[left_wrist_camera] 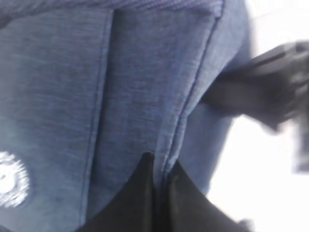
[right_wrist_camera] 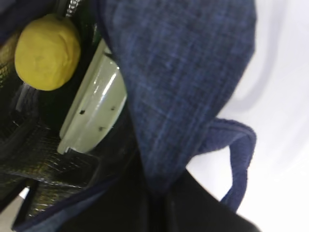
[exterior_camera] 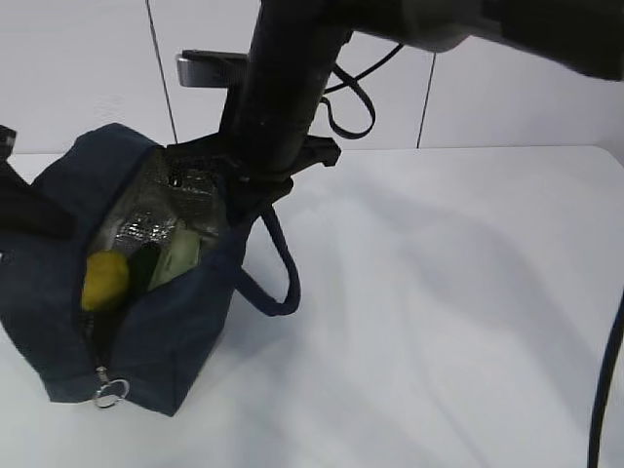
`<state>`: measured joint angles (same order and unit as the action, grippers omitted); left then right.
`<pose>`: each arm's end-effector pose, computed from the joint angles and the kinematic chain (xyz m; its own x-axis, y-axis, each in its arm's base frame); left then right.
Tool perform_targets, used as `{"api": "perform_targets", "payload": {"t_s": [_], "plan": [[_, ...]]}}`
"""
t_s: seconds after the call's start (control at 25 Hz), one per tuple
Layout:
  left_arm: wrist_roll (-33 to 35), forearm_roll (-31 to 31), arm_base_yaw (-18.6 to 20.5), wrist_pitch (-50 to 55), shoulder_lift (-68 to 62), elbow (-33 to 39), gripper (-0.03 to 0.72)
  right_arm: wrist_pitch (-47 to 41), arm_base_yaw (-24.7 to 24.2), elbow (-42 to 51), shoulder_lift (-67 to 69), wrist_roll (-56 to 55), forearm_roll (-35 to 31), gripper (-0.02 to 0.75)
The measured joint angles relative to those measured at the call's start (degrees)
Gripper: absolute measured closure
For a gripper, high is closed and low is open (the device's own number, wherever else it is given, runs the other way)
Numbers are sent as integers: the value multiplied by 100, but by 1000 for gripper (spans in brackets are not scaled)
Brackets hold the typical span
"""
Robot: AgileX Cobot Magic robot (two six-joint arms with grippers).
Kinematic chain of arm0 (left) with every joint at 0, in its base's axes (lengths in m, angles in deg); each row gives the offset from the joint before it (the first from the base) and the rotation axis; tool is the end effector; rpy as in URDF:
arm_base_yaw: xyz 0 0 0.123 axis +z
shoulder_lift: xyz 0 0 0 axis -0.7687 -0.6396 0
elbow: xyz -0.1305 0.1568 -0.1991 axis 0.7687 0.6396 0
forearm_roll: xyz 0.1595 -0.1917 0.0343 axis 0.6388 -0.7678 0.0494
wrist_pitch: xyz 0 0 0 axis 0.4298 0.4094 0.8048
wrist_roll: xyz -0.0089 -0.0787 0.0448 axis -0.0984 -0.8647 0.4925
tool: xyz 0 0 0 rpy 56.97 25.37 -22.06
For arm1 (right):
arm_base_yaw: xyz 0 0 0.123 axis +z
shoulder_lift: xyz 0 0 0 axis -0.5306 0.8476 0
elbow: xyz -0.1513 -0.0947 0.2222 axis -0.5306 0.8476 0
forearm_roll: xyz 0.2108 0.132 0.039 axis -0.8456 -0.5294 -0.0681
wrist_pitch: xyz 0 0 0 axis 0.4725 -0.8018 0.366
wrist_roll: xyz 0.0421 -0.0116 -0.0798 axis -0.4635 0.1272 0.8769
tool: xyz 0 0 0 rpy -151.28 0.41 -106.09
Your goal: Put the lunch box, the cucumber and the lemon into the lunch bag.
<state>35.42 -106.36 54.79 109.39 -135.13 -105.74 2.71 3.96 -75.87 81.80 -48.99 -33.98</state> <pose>0.2643 -0.0406 0.2521 -0.9537 -0.1586 -0.2554 0.0564 0.7399 -0.6703 0.3700 0.2921 0.2591 -0.8986 -0.3735 -0.2301 -0.4263 0.8673 0.2569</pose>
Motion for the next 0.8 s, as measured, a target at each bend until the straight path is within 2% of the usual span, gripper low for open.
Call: {"api": "perform_targets", "payload": {"t_s": [0.32,0.52,0.68,0.8], "plan": [[159,-1134,-831,-588,0,0,690,-34,0,-45,-273,98,346,743],[360,-1968,-1061,-685,0,12,690,-56,0,-45,-376,122,359,745],[383,-2043,-1061,-723,0,12,690,-65,-17,-45,-505,122,433,745],[383,-1784,-1061,-904,0,12,690,-77,-25,-48,-552,133,460,745]]}}
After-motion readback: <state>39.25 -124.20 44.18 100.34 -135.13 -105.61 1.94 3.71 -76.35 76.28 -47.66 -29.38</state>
